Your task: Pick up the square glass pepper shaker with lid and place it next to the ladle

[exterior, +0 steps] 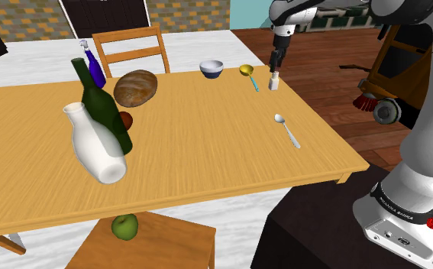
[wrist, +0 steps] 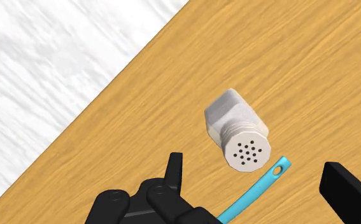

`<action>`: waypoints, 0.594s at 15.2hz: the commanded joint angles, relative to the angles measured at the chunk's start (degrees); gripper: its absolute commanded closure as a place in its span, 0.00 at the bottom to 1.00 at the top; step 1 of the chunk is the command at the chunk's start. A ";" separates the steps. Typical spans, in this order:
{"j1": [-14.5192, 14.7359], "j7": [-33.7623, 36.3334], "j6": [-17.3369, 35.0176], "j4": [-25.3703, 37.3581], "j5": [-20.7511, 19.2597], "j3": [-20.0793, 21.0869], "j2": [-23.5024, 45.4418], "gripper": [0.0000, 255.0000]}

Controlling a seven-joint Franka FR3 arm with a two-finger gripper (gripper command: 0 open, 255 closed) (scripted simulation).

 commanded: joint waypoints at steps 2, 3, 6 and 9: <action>-0.13 -0.02 -4.57 3.84 -0.03 -0.05 -0.72 0.00; -0.13 -0.02 -4.57 3.84 -0.03 -0.05 -0.72 0.00; -0.13 -0.02 -4.57 3.84 -0.03 -0.05 -0.72 0.00; -0.13 -0.02 -4.57 3.84 -0.03 -0.05 -0.72 0.00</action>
